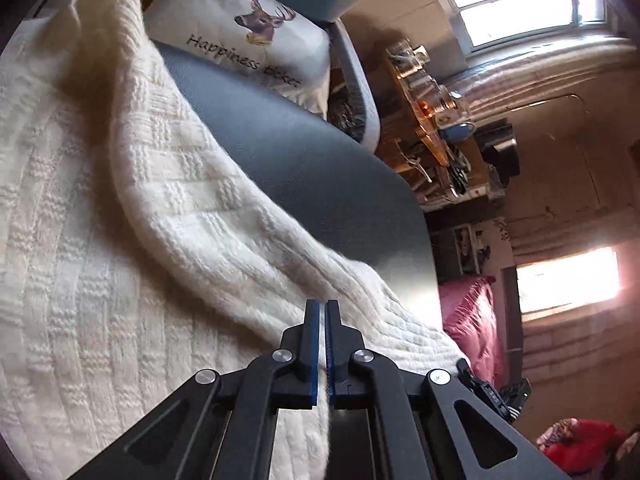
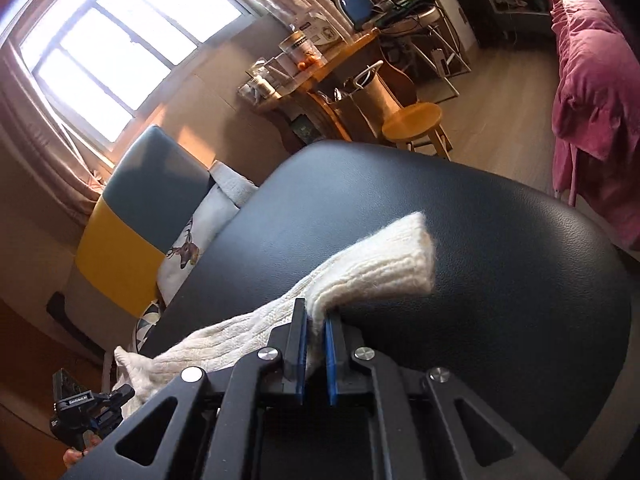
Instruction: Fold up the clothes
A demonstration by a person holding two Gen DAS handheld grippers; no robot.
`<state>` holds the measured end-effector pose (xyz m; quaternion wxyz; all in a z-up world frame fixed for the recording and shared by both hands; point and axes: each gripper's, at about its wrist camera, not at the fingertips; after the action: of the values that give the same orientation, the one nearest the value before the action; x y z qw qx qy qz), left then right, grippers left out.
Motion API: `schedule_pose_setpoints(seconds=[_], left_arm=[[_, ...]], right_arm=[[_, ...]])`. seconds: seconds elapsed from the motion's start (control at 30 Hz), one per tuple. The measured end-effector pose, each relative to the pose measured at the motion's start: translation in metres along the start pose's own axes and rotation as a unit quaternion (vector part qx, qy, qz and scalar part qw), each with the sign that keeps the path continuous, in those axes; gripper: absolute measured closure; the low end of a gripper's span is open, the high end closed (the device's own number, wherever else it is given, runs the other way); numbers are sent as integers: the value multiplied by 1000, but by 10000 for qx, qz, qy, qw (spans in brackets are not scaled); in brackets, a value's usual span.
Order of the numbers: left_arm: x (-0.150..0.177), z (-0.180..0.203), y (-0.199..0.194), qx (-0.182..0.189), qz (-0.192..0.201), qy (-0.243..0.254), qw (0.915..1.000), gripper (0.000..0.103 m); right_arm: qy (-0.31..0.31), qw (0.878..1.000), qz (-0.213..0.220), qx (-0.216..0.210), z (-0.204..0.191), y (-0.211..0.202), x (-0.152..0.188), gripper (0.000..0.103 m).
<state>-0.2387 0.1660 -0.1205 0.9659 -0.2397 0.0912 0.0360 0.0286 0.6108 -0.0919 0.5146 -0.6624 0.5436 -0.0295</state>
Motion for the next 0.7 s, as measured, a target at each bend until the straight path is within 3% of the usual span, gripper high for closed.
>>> schedule_pose_setpoints(seconds=[0.03, 0.07, 0.17, 0.27, 0.43, 0.5, 0.57, 0.7], left_arm=[[5, -1, -2, -51, -3, -34, 10000, 100], [10, -7, -1, -82, -47, -159, 9998, 93], [19, -30, 3, 51, -15, -772, 9970, 63], [19, -47, 5, 185, 236, -1272, 9914, 61], [11, -49, 10, 277, 490, -1397, 9886, 61], [6, -44, 11, 269, 634, -1279, 9894, 65], [5, -38, 13, 136, 627, -1112, 9917, 101], [-5, -8, 10, 129, 615, -551, 9965, 103]], right_arm=[[-4, 10000, 22, -41, 0, -6, 1, 97], [2, 10000, 40, -88, 0, -12, 2, 97], [136, 9996, 30, -261, 1, -24, 7, 96], [208, 9991, 27, -379, 1, -33, 15, 96], [282, 9974, 81, -658, -1, -56, 23, 96], [274, 9968, 113, -738, -2, -65, 26, 96], [265, 9962, 145, -818, -3, -75, 28, 96], [277, 9950, 219, -929, -1, -88, 24, 97]])
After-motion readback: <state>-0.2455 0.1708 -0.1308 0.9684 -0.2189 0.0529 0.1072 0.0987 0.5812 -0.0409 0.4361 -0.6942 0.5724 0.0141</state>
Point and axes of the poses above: each gripper's, at about its wrist camera, not at the fingertips, and y roughly the way its jaws point, z to its right, x to its underside, and after that the axes turned 11 degrees about x, right-handed
